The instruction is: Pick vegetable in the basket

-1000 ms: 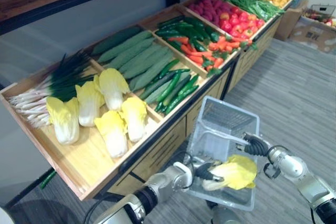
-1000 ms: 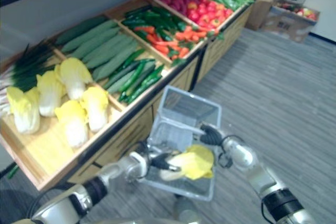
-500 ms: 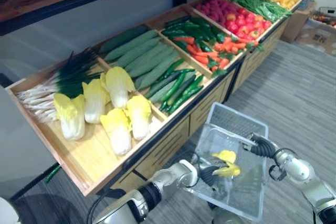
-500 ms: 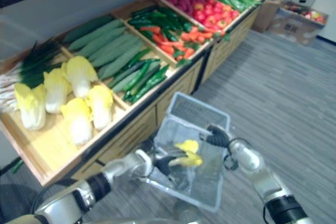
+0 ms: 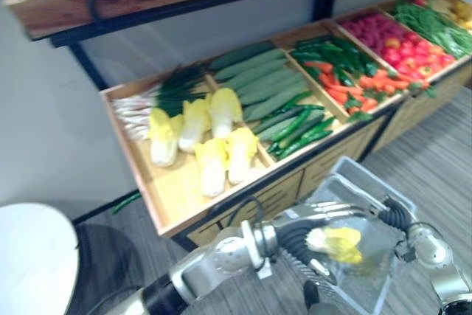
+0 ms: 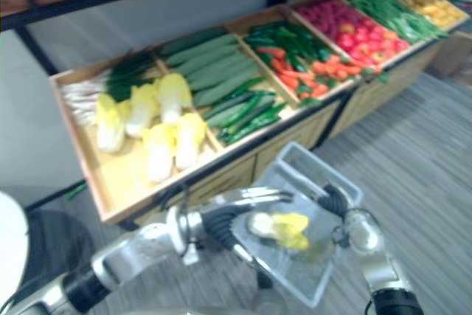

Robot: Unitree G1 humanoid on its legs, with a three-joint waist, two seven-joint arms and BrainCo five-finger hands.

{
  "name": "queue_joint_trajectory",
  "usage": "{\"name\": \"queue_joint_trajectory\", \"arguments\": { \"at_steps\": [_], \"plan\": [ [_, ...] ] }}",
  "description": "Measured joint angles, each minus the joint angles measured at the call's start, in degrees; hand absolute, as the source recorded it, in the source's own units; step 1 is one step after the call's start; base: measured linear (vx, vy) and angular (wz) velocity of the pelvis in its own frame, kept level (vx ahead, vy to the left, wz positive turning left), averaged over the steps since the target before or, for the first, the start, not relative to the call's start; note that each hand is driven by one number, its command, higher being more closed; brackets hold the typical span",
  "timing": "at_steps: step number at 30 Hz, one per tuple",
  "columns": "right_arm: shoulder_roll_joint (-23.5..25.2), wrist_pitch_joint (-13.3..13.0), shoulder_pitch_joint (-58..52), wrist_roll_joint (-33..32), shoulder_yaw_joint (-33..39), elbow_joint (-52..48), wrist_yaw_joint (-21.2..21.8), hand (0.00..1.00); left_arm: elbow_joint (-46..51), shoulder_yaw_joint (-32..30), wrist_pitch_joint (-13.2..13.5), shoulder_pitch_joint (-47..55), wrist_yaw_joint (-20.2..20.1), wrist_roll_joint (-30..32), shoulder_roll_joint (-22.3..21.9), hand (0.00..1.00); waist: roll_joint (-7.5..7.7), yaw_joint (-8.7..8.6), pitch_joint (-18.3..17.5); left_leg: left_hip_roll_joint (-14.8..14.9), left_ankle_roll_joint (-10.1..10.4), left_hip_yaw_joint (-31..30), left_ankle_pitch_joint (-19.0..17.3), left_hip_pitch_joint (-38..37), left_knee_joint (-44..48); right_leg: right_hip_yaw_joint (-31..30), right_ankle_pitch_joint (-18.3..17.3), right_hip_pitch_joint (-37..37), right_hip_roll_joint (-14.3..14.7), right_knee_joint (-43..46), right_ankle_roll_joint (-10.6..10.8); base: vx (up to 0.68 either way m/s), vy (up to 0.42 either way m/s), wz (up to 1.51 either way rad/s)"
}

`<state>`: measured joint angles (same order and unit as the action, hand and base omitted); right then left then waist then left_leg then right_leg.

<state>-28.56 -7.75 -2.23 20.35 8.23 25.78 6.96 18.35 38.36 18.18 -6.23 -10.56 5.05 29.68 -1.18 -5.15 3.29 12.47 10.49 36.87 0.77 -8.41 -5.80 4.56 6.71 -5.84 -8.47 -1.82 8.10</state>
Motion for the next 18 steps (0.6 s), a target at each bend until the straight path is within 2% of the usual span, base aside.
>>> {"name": "queue_joint_trajectory", "arguments": {
  "at_steps": [1,3,4,5,6,7,9,10,11,12,13,15,16,17,18],
  "plan": [
    [0.66,0.22,-0.05,0.03,1.01,2.38,-0.70,1.00,0.75,-1.94,0.00,2.19,0.04,-1.94,0.07,0.00,0.06,0.48,-0.38,-0.10,-0.04,-0.75,0.03,0.36,0.00,0.73,-0.10,0.18,-0.27,-0.01,0.03,-0.04,-0.033,0.65],
    [3.72,2.27,-0.05,0.03,5.33,11.38,-3.76,1.00,1.59,-13.27,-0.02,12.69,1.02,-8.37,-1.98,0.00,0.22,1.18,-1.75,-0.86,-0.85,-5.12,0.59,2.50,0.00,4.15,-0.30,0.95,-1.47,-0.73,0.04,-0.01,-0.019,0.76],
    [4.21,2.34,-0.09,0.03,5.91,13.07,-4.46,1.00,1.16,-15.58,-0.03,14.44,1.57,-9.00,-3.03,0.00,0.36,1.39,-1.77,-0.92,-1.06,-6.29,0.74,3.04,0.00,5.04,-0.30,1.33,-1.72,-1.11,0.04,0.00,-0.019,0.84],
    [5.41,2.48,-0.14,0.04,7.97,17.23,-5.49,1.00,-0.25,-20.40,-0.10,17.11,2.61,-9.29,-5.40,0.00,0.83,2.09,-1.95,-1.29,-1.48,-8.14,1.08,4.21,0.01,6.71,-0.29,1.56,-2.25,-1.38,0.03,-0.01,-0.007,0.63],
    [5.94,2.55,-0.17,0.05,9.13,19.26,-5.92,1.00,-1.28,-22.65,-0.10,17.98,3.41,-9.30,-7.05,0.00,0.32,2.42,-2.31,-1.47,-1.65,-9.07,1.28,4.41,0.01,7.60,-0.29,1.90,-2.48,-1.54,0.03,0.00,-0.005,0.83],
    [7.02,2.84,-0.23,0.06,11.81,23.08,-7.34,1.00,-3.97,-27.91,-0.18,19.53,4.59,-9.24,-11.46,0.00,1.06,3.14,-2.45,-1.75,-2.00,-11.27,1.71,5.84,0.01,9.59,-0.29,2.44,-2.94,-2.05,0.03,0.00,0.004,0.64],
    [8.02,3.75,-0.31,0.34,14.38,26.64,-8.23,1.00,-8.03,-34.61,-0.92,20.21,7.63,-8.33,-16.69,0.00,0.51,4.16,-3.07,-2.00,-2.17,-13.47,2.24,6.53,0.32,11.69,-0.29,2.92,-3.20,-2.16,0.03,0.01,-0.005,0.68],
    [8.71,4.12,-0.39,1.13,15.85,28.68,-9.15,1.00,-12.58,-40.18,-1.68,20.27,9.70,-6.83,-19.39,0.00,1.22,4.45,-3.04,-2.00,-2.38,-15.26,2.72,7.47,0.34,13.44,-0.31,3.32,-3.26,-2.29,0.03,0.01,-0.013,0.70],
    [9.48,4.23,-0.40,1.63,17.14,29.95,-9.87,1.00,-17.40,-45.83,-3.09,19.87,12.22,-4.44,-21.11,0.00,0.88,4.84,-3.26,-1.97,-2.50,-16.41,2.99,7.84,0.34,14.56,-0.35,3.87,-3.23,-2.45,-0.03,-0.01,-0.011,0.57],
    [9.73,4.23,-0.38,1.64,17.72,30.75,-10.31,1.00,-20.01,-48.63,-3.96,19.76,13.72,-3.12,-21.76,0.00,1.19,4.92,-3.17,-1.97,-2.54,-16.92,3.09,8.03,0.33,15.05,-0.36,4.09,-3.23,-2.55,-0.04,-0.03,-0.010,0.39],
    [10.16,4.28,-0.43,1.60,18.82,32.13,-11.25,1.00,-26.18,-54.56,-5.71,19.63,17.07,-0.05,-23.02,0.00,1.29,5.31,-3.36,-2.00,-2.65,-17.49,3.28,8.28,0.32,15.75,-0.52,4.28,-3.28,-2.54,-0.29,-0.03,-0.002,0.22],
    [10.81,4.29,-0.43,1.55,19.90,33.20,-12.03,1.00,-33.78,-59.98,-7.90,19.63,20.65,4.55,-23.27,0.00,2.07,5.36,-3.26,-2.10,-2.69,-18.44,3.38,8.33,0.09,16.67,-0.64,4.79,-3.38,-2.55,-0.40,-0.04,0.001,0.21],
    [11.12,4.33,-0.51,1.54,20.38,33.44,-12.35,1.00,-36.25,-61.53,-8.64,19.55,21.82,5.89,-23.18,0.00,1.88,5.32,-3.49,-2.13,-2.59,-18.86,3.38,8.31,0.04,17.24,-0.76,5.15,-3.43,-2.56,-0.47,-0.04,0.005,0.24],
    [11.86,4.52,-0.74,1.53,20.73,33.68,-13.29,1.00,-41.38,-63.88,-9.60,19.44,23.82,8.01,-23.15,0.00,2.71,5.30,-3.63,-2.19,-2.57,-19.19,3.36,8.32,0.00,17.70,-1.43,5.25,-3.52,-2.57,-0.52,-0.03,0.007,0.19],
    [12.62,4.56,-0.79,1.48,20.74,33.71,-13.98,1.00,-46.89,-65.94,-10.44,19.39,25.51,9.79,-23.06,0.00,2.87,5.36,-4.00,-2.23,-2.58,-19.40,3.36,8.24,-0.01,17.90,-1.75,5.49,-3.57,-2.60,-0.67,-0.03,0.008,0.14]
  ]
}}
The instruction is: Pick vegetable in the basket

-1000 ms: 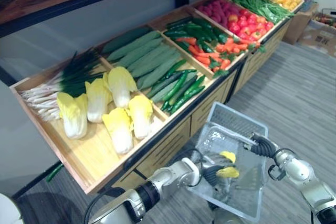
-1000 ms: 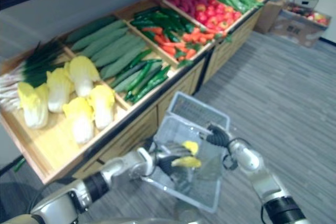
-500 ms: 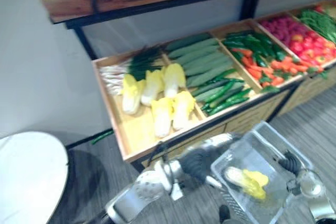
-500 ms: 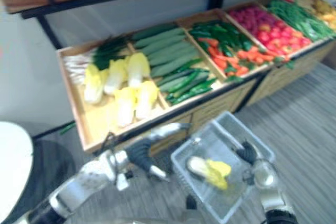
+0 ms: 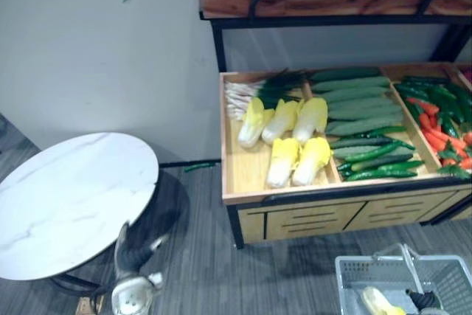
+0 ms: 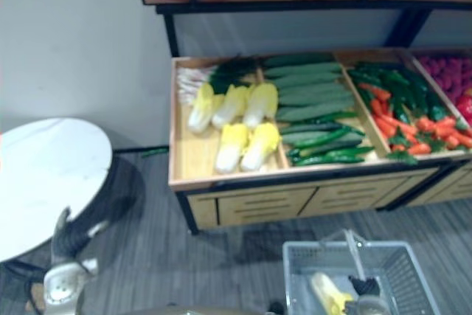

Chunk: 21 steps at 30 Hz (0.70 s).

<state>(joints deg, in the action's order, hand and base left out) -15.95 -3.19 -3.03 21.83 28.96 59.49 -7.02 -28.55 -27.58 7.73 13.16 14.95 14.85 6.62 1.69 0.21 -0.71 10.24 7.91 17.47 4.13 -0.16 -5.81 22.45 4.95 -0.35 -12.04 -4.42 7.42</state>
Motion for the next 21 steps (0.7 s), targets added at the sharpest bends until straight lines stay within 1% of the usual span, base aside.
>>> {"name": "queue_joint_trajectory", "arguments": {
  "at_steps": [1,2,3,4,6,8,12,15,18,19,21],
  "plan": [
    [0.37,0.01,-0.02,-0.04,0.04,0.06,-0.15,1.00,-2.88,-0.80,-0.51,0.06,0.52,0.46,0.08,0.00,0.34,0.00,-0.14,-0.05,-0.04,-0.21,-0.02,0.09,-0.01,0.22,-0.02,0.08,-0.03,-0.08,0.00,-0.02,0.008,0.14],
    [0.98,0.02,-0.01,-0.52,0.07,0.39,-0.35,1.00,-8.91,-2.89,-1.38,0.08,1.04,2.07,0.07,0.00,0.86,-0.09,-0.41,-0.20,-0.21,-0.56,-0.16,0.10,-0.01,0.61,-0.02,0.51,-0.11,-0.45,0.01,-0.01,0.012,0.11],
    [1.46,0.01,0.02,-0.92,0.46,1.31,-0.62,1.00,-14.46,-5.09,-2.81,0.12,1.28,2.45,-0.07,0.00,1.30,-0.09,-0.77,-0.34,-0.20,-0.57,-0.23,0.11,-0.02,0.63,-0.02,0.59,-0.20,-0.73,0.01,0.00,0.010,0.08],
    [1.53,0.01,0.10,-1.54,0.46,1.90,-0.78,1.00,-16.77,-6.13,-3.43,0.16,1.37,2.32,-0.16,0.00,1.52,-0.06,-0.91,-0.40,-0.21,-0.57,-0.26,0.13,-0.03,0.64,-0.02,0.59,-0.27,-0.74,0.01,0.00,0.000,0.00],
    [1.97,0.03,0.88,-1.96,1.18,2.94,-1.77,1.00,-24.48,-8.40,-5.28,0.82,1.57,1.98,-0.36,0.00,1.80,-0.09,-1.08,-0.64,-0.13,-0.49,-0.37,0.12,-0.04,0.59,-0.02,0.58,-0.54,-0.75,0.01,0.00,0.000,0.00],
    [2.02,0.04,1.65,-2.05,2.23,4.24,-2.36,1.00,-27.22,-8.41,-6.06,1.43,1.33,1.99,-1.09,0.00,1.63,-0.07,-1.02,-0.77,-0.10,-0.44,-0.45,0.10,-0.04,0.51,-0.02,0.56,-0.67,-0.76,0.01,0.00,0.000,0.00],
    [2.05,0.06,1.83,-2.15,2.24,4.50,-2.49,1.00,-29.31,-8.08,-7.11,1.88,-0.03,2.04,-3.02,0.00,1.05,-0.09,-1.08,-0.69,0.14,0.01,-0.62,-0.10,-0.03,-0.11,-0.03,0.44,-0.51,-0.83,-0.01,0.03,-0.002,-0.06],
    [2.05,0.05,1.88,-2.17,2.13,4.50,-2.50,1.00,-30.20,-4.69,-7.07,1.59,-0.55,1.64,-3.27,0.00,0.84,-0.19,-0.99,-0.61,0.46,0.78,-0.92,-0.79,-0.02,-0.93,0.00,0.49,-0.41,-0.78,-0.08,0.05,-0.005,-0.14],
    [2.26,0.05,1.85,-2.57,2.03,4.50,-2.55,1.00,-30.20,-0.84,-6.40,0.24,-0.97,1.65,-3.28,0.00,0.82,-0.51,-0.93,-0.61,0.58,0.93,-1.16,-1.07,-0.02,-1.09,-0.15,0.58,-0.42,-0.63,0.08,0.03,-0.001,-0.03],
    [2.59,0.05,1.85,-2.66,1.95,4.50,-2.56,1.00,-30.16,1.16,-5.91,-0.20,-1.53,1.62,-3.29,0.00,0.85,-0.89,-0.91,-0.61,0.61,0.94,-1.21,-1.11,-0.01,-1.11,-0.13,0.60,-0.40,-0.60,0.10,0.03,-0.001,0.00],
    [2.91,0.05,1.83,-2.76,1.96,4.50,-2.60,1.00,-30.15,3.09,-5.64,-0.20,-1.70,1.62,-3.34,0.00,0.83,-1.43,-0.90,-0.60,0.53,0.98,-1.26,-1.30,0.00,-1.18,-0.07,0.72,-0.40,-0.47,0.19,0.03,0.001,-0.03]
  ]
}}
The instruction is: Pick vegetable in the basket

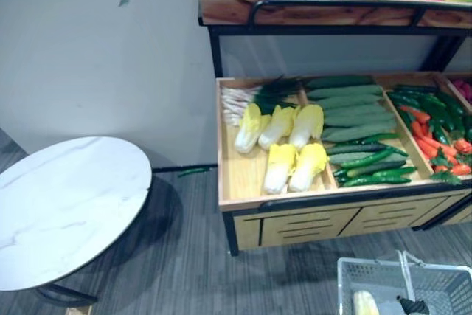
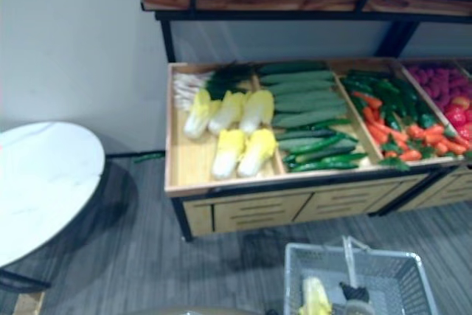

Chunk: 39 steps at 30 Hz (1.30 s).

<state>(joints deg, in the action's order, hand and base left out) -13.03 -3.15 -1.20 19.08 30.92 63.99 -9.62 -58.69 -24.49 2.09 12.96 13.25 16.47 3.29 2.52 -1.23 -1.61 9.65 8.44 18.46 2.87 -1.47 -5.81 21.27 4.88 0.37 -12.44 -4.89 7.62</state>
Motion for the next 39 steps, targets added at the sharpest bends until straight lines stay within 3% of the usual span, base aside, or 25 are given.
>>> {"name": "queue_joint_trajectory", "arguments": {
  "at_steps": [2,4,6,8,9,10,13,14,15,16,17,20,22,23,26,29,30,33,35,37,38,39],
  "plan": [
    [0.21,0.00,-0.11,-1.07,0.06,0.00,-0.11,1.00,0.13,1.51,0.27,0.12,-0.14,0.01,-0.25,0.00,0.75,0.08,1.06,0.11,-0.19,1.36,-0.86,-1.31,0.84,-1.30,-0.14,0.57,-0.04,0.49,0.28,0.06,0.010,-0.22],
    [0.30,-0.09,0.06,-1.48,0.24,-0.07,-0.23,1.00,0.70,2.27,0.32,0.05,-0.27,0.01,-0.29,0.00,0.52,0.04,2.40,0.80,-0.31,1.25,-4.02,-0.15,6.47,-1.54,-1.17,0.96,-0.72,2.41,0.55,0.03,0.015,-0.14],
    [0.49,-0.12,-0.34,-3.15,2.30,-0.21,-0.54,1.00,1.76,4.17,0.32,0.12,-0.32,0.19,-0.23,0.00,0.28,-0.14,4.63,2.82,-0.41,1.11,-10.11,2.39,16.76,-2.44,-4.42,-0.31,-1.61,8.68,1.05,-0.03,0.039,-0.11],
    [1.12,-0.11,-1.65,-4.03,3.32,-2.16,-1.27,1.00,1.85,5.49,0.33,-0.39,-0.30,0.30,-0.10,0.00,-0.08,-0.23,5.00,3.90,-0.70,1.37,-13.52,4.63,22.77,-3.50,-5.16,-2.25,-2.32,12.02,1.77,-0.04,0.108,-0.28],
    [1.92,-0.16,-2.19,-4.35,3.26,-4.47,-1.47,1.00,2.59,6.72,0.52,-0.32,-0.26,1.45,0.61,0.00,-0.45,-0.19,5.31,5.07,-1.19,2.33,-15.42,7.06,25.90,-5.22,-3.95,-4.68,-2.05,14.20,3.21,-0.05,0.118,-0.48],
    [2.47,-0.17,-2.40,-4.37,2.99,-5.79,-1.54,1.00,2.75,7.03,0.54,-0.37,-0.25,2.34,1.12,0.00,-0.61,-0.17,5.47,5.76,-1.29,3.35,-16.14,7.67,27.06,-6.42,-2.68,-6.54,-1.69,15.33,3.25,-0.12,0.137,-0.89],
    [5.70,-1.10,-3.05,-4.33,-0.86,-12.48,-1.76,1.00,2.75,7.13,0.37,-1.63,-0.10,4.03,3.19,0.00,-0.77,-0.24,7.14,8.23,-3.41,11.13,-16.62,6.86,27.55,-8.46,12.81,-12.23,1.39,10.80,2.08,-0.21,0.260,-1.44],
    [6.29,-1.34,-1.77,-4.30,-3.10,-13.86,-1.84,1.00,2.76,7.02,0.44,-1.64,-0.06,4.13,3.04,0.00,-1.68,0.04,8.98,9.52,-5.50,16.89,-15.73,5.13,25.48,-4.04,14.57,-12.08,1.24,10.77,1.94,-0.20,0.146,-1.29],
    [6.25,-1.45,-1.61,-4.28,-4.12,-14.25,-1.83,1.00,2.87,6.84,0.44,-2.02,-0.01,4.22,3.07,0.00,-1.20,-0.43,9.81,9.43,-6.06,18.46,-15.65,4.31,24.88,0.29,9.95,-12.72,0.04,16.45,-1.74,-0.28,0.235,-1.52],
    [6.04,-1.53,-1.75,-4.16,-5.18,-14.28,-1.81,1.00,3.71,6.79,0.45,-2.15,0.03,4.67,3.18,0.00,-0.44,-0.46,10.77,8.75,-6.76,22.27,-15.11,2.18,22.98,7.94,2.05,-13.04,-2.91,28.26,-7.02,-0.19,0.195,-1.45],
    [5.93,-1.44,-1.61,-3.72,-6.37,-14.20,-1.73,1.00,3.94,6.92,0.43,-1.94,-0.05,4.74,3.20,0.00,0.02,-0.21,10.68,8.69,-6.74,26.67,-14.45,0.41,21.71,13.49,-2.21,-11.71,-4.95,37.40,-8.08,-0.15,0.173,-1.53],
    [5.06,-1.22,-0.18,-3.17,-8.88,-12.77,-0.95,1.00,3.84,7.22,0.24,-1.36,-0.24,4.65,3.10,0.00,0.51,-0.17,10.32,7.99,-6.87,36.63,-12.94,-3.00,18.74,18.40,-5.98,-5.55,-7.70,45.98,-7.75,-0.09,0.075,-1.72],
    [4.55,-1.21,2.02,-3.18,-9.04,-11.24,-0.72,1.00,3.84,6.27,0.16,-2.01,-0.19,4.37,3.17,0.00,0.84,-0.07,10.11,8.14,-6.86,42.74,-12.56,-3.41,19.13,19.28,-8.30,-4.18,-8.36,43.50,-6.40,-0.09,-0.083,-1.74],
    [4.12,-1.10,3.00,-3.18,-9.05,-10.95,-0.58,1.00,3.78,6.17,0.16,-2.37,-0.18,4.23,3.03,0.00,1.06,-0.14,10.19,8.31,-6.87,45.35,-12.29,-3.90,19.16,20.24,-9.74,-4.61,-7.86,41.89,-7.11,-0.14,-0.200,-1.70],
    [2.20,-1.07,2.25,-3.23,-9.41,-10.79,0.01,1.00,3.88,6.08,0.41,-3.27,-0.15,3.94,1.34,0.00,-0.12,-0.58,9.84,9.48,-6.77,51.35,-12.03,-5.75,21.72,20.64,-15.33,-4.86,-6.11,37.06,-6.92,-0.08,-0.256,-1.07],
    [0.84,-1.00,2.63,-3.10,-12.71,-11.12,0.15,1.00,2.33,5.55,0.29,-4.25,-0.19,4.21,-1.08,0.00,-2.40,-0.12,8.15,11.99,-5.98,55.69,-10.92,-4.68,23.05,19.51,-15.94,-4.82,1.03,24.83,-6.77,-0.06,-0.263,-1.08],
    [0.81,-0.91,2.55,-3.03,-13.53,-11.12,0.18,1.00,1.98,5.56,0.29,-4.71,-0.16,4.02,-1.29,0.00,-2.51,-0.25,8.13,12.50,-6.15,56.36,-10.21,-4.82,23.83,18.78,-15.91,-4.28,2.87,21.13,-6.83,-0.08,-0.279,-0.72],
    [1.33,-0.87,0.89,-2.77,-15.69,-11.59,0.19,1.00,1.70,5.50,0.29,-4.90,-0.02,4.00,-1.55,0.00,-3.12,-0.39,7.78,16.20,-6.18,55.95,-9.17,-5.87,28.36,17.74,-14.35,-0.45,7.29,13.30,-9.24,-0.10,-0.148,-0.35],
    [1.43,-1.00,0.34,-2.74,-16.78,-12.12,0.19,1.00,1.74,5.57,0.34,-4.97,0.10,4.04,-1.58,0.00,-3.51,-0.66,7.54,18.34,-5.45,54.96,-8.62,-6.32,31.71,17.25,-13.76,0.53,8.69,11.32,-9.52,-0.10,-0.055,-0.23],
    [1.67,-1.21,-0.18,-2.17,-17.89,-12.54,0.15,1.00,1.76,5.62,0.41,-4.90,0.20,4.04,-1.42,0.00,-2.98,-0.49,7.85,19.76,-4.63,51.82,-6.75,-6.37,35.01,15.77,-13.41,1.23,8.97,10.75,-10.09,-0.07,-0.038,-0.36],
    [1.97,-1.34,-0.19,-1.42,-18.37,-12.68,0.18,1.00,1.74,5.51,0.44,-4.46,0.47,3.98,-1.17,0.00,-3.05,-0.31,7.82,20.09,-4.78,45.72,-4.73,-5.78,37.50,14.00,-13.11,2.28,8.95,9.90,-10.40,-0.05,-0.027,-0.67],
    [2.46,-1.45,0.13,-0.95,-19.64,-13.13,0.17,1.00,1.72,5.45,0.55,-3.98,0.83,3.94,-1.06,0.00,-2.24,0.07,8.34,18.50,-3.42,34.98,-6.45,-2.87,39.17,11.04,-12.67,2.96,8.45,9.32,-10.37,-0.04,-0.006,-0.83]
  ]
}}
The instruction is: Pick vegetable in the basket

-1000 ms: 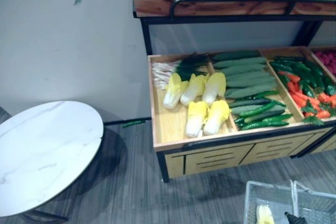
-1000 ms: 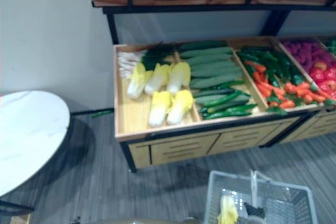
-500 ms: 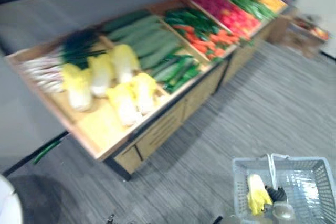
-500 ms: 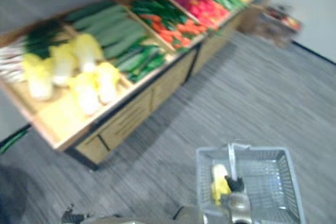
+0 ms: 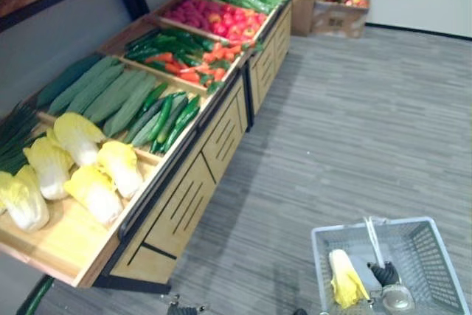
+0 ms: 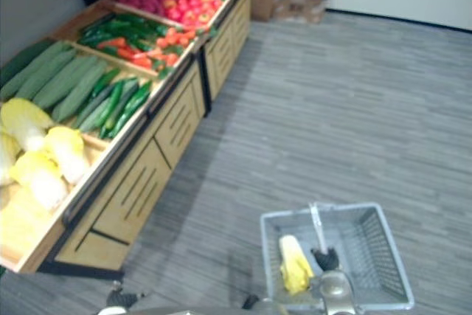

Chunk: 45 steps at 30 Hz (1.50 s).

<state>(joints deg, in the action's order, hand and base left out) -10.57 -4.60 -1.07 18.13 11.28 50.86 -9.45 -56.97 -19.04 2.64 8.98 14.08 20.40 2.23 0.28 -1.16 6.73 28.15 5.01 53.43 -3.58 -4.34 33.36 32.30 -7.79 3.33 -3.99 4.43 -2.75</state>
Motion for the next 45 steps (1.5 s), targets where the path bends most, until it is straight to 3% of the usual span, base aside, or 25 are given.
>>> {"name": "queue_joint_trajectory", "arguments": {
  "at_steps": [1,2,4,6,7,9,12,18,21,24,25,26,28,30,32,34,36,37,39,40,41,43,45],
  "plan": [
    [-0.05,-0.14,0.29,0.03,-0.75,-0.01,0.04,1.00,0.00,-0.08,0.02,0.40,0.41,-0.18,-0.07,0.00,0.03,0.26,0.02,-1.87,0.43,-5.36,-1.81,1.23,-0.04,-1.48,0.43,-0.10,-0.34,-0.21,0.04,-0.05,0.051,-1.14],
    [0.05,-0.86,0.91,0.08,-0.94,0.06,0.20,1.00,0.06,-0.22,0.13,1.39,1.05,-1.53,-0.58,0.00,0.04,0.83,0.05,-6.09,0.99,-15.21,-4.21,2.77,-2.14,-4.18,1.63,-0.06,-0.64,-1.25,0.17,-0.04,0.079,-1.21],
    [1.32,-1.33,0.54,-0.05,-1.06,0.03,0.32,1.00,0.08,-0.49,0.48,2.92,1.79,-3.47,-1.36,0.00,-0.10,1.45,0.15,-12.35,1.59,-26.43,-5.70,3.68,-8.81,-8.12,2.58,-0.11,-0.67,-2.45,0.70,-0.05,0.135,-1.16],
    [1.58,-1.33,-0.02,-0.17,-0.94,-0.22,0.33,1.00,0.26,-0.49,0.64,3.24,1.87,-3.44,-1.52,0.00,-0.51,1.40,0.43,-15.07,1.78,-31.66,-5.63,4.22,-14.82,-9.65,2.45,-0.76,-0.49,-2.62,1.36,-0.06,0.175,-0.60],
    [1.19,-1.33,-0.16,-0.50,-0.57,-2.08,0.28,1.00,0.85,-0.43,1.01,3.36,1.85,-3.42,-2.32,0.00,-2.10,1.39,1.26,-16.12,2.03,-35.37,-3.08,5.14,-22.05,-11.03,3.32,-1.53,0.67,-3.23,2.94,-0.05,0.269,-0.47],
    [1.82,-1.27,-0.29,-0.80,-0.53,-3.03,0.22,1.00,1.17,-0.38,1.11,3.09,1.84,-3.30,-2.09,0.00,-2.16,1.47,1.63,-16.98,1.48,-34.88,-3.73,5.29,-23.74,-11.83,4.53,-1.77,0.16,-4.18,4.73,0.00,0.232,-0.26],
    [3.24,-1.74,-1.00,-0.81,-0.60,-5.25,0.35,1.00,1.36,-0.02,1.05,2.78,1.87,-2.72,-1.09,0.00,0.10,1.64,2.67,-20.24,-0.15,-33.66,-3.01,5.09,-26.25,-12.06,7.18,-1.85,-2.30,-6.50,7.11,0.06,0.181,-0.05],
    [2.92,-1.89,-1.49,-0.64,-0.59,-5.68,0.48,1.00,2.06,5.43,1.11,2.61,1.45,-0.83,0.41,0.00,-0.59,1.75,2.46,-24.95,-0.87,-33.69,-2.55,1.18,-30.21,-12.17,7.80,0.02,-5.99,-6.40,8.11,0.12,0.151,0.05],
    [2.89,-1.89,-1.43,-0.57,-0.51,-5.46,0.50,1.00,2.20,7.62,1.17,2.31,1.16,0.18,1.22,0.00,-0.54,1.87,2.46,-25.40,-0.89,-33.57,-2.54,1.01,-30.28,-12.58,7.49,-1.02,-6.91,-4.43,8.55,0.09,0.070,-0.11],
    [3.00,-1.90,-1.38,-0.64,-0.24,-5.18,0.42,1.00,2.08,9.16,1.20,2.13,1.00,0.18,1.72,0.00,-0.57,2.23,2.56,-25.34,-1.77,-33.13,-3.04,0.13,-30.28,-13.68,4.39,-5.29,-8.46,5.26,9.91,0.06,0.062,-0.22],
    [4.10,-2.25,-0.98,-0.75,0.94,-5.32,-0.17,1.00,1.46,10.32,1.21,2.02,0.74,0.43,2.13,0.00,-0.08,2.44,3.11,-24.96,-3.61,-31.55,-4.98,-1.81,-30.08,-14.20,2.63,-11.43,-10.50,20.13,10.19,0.05,0.076,-0.31],
    [4.27,-2.49,-0.79,-0.74,1.30,-5.49,-0.29,1.00,1.35,10.33,1.21,2.02,0.69,0.52,2.24,0.00,-0.16,2.44,3.15,-24.96,-3.82,-31.34,-5.42,-2.20,-30.03,-14.17,2.65,-12.53,-10.93,23.02,10.16,0.04,0.098,-0.36],
    [4.34,-3.72,-0.19,-0.64,1.45,-6.12,-0.08,1.00,0.69,10.74,1.11,2.18,0.57,0.63,3.94,0.00,1.85,2.41,4.15,-25.44,-4.31,-30.39,-8.98,-5.35,-28.00,-14.63,5.78,-17.80,-15.47,39.09,8.67,0.02,0.062,-0.17],
    [4.60,-3.76,-0.60,-0.64,0.46,-6.10,0.00,1.00,0.49,10.74,1.05,2.76,0.51,0.60,4.20,0.00,1.27,2.49,4.08,-24.46,-4.31,-30.47,-10.33,-6.72,-26.98,-14.31,8.04,-18.88,-16.56,43.09,9.01,0.07,0.040,0.01],
    [4.99,-4.34,-0.55,-0.65,-0.05,-6.32,0.04,1.00,0.53,10.50,0.95,2.79,0.49,0.60,4.26,0.00,2.02,2.46,4.29,-23.76,-4.32,-30.98,-10.32,-6.82,-27.19,-11.69,5.49,-19.92,-17.37,41.20,7.85,0.17,0.000,0.14],
    [4.95,-3.86,0.51,-0.70,0.69,-6.16,0.03,1.00,0.56,9.88,0.90,2.48,0.45,0.56,4.16,0.00,1.08,2.36,4.85,-22.36,-4.07,-31.76,-10.17,-6.27,-27.19,-10.77,4.22,-20.11,-15.53,32.43,8.03,0.23,-0.055,0.14],
    [4.99,-3.02,1.42,-0.79,1.75,-6.05,-0.02,1.00,1.07,9.57,0.94,1.42,0.55,0.61,4.07,0.00,0.61,2.64,5.42,-21.10,-2.99,-33.14,-9.59,-5.74,-27.74,-12.75,6.15,-19.99,-13.51,15.66,10.32,0.28,-0.142,0.21],
    [4.99,-3.00,1.47,-0.79,1.86,-6.04,-0.03,1.00,1.08,9.54,0.95,1.13,0.65,0.61,4.15,0.00,0.61,2.67,5.42,-20.95,-2.54,-33.83,-9.39,-5.85,-28.19,-13.31,6.80,-19.98,-13.45,11.91,11.27,0.28,-0.214,0.25],
    [5.08,-3.06,1.51,-0.81,1.86,-6.09,-0.10,1.00,1.04,7.61,0.94,-0.19,1.23,0.61,4.26,0.00,1.53,2.63,5.63,-20.19,0.66,-35.38,-9.92,-7.87,-29.77,-14.06,10.42,-19.38,-13.87,1.14,12.04,0.29,-0.278,0.35],
    [5.13,-3.10,1.36,-0.81,1.86,-6.09,-0.13,1.00,1.05,7.30,0.94,-0.38,1.45,0.61,4.31,0.00,1.67,2.63,5.76,-19.89,1.77,-35.64,-10.55,-8.62,-29.85,-14.03,10.43,-19.11,-14.12,0.54,12.09,0.31,-0.345,0.36],
    [4.97,-3.09,1.23,-0.82,1.98,-6.06,-0.15,1.00,0.84,7.18,0.86,-0.58,1.61,0.62,4.30,0.00,1.33,2.58,5.88,-18.45,3.82,-36.50,-11.87,-10.29,-29.92,-14.34,14.31,-19.02,-13.76,3.04,11.87,0.34,-0.396,0.36],
    [4.22,-3.25,1.94,-0.73,3.02,-6.38,-0.20,1.00,0.50,6.86,1.02,-0.54,1.60,0.62,2.31,0.00,-1.66,2.34,4.82,-14.79,5.36,-37.31,-11.24,-10.50,-28.00,-13.83,11.28,-21.53,-11.69,11.84,10.43,0.41,-0.464,0.15],
    [3.94,-3.31,2.11,-0.62,3.14,-6.41,0.08,1.00,0.78,6.29,1.10,-0.18,1.38,0.46,0.41,0.00,-1.91,2.36,4.76,-12.06,6.30,-39.60,-8.24,-6.62,-19.41,-13.07,6.24,-22.08,-11.21,17.22,8.98,0.51,-0.553,0.10]
  ]
}}
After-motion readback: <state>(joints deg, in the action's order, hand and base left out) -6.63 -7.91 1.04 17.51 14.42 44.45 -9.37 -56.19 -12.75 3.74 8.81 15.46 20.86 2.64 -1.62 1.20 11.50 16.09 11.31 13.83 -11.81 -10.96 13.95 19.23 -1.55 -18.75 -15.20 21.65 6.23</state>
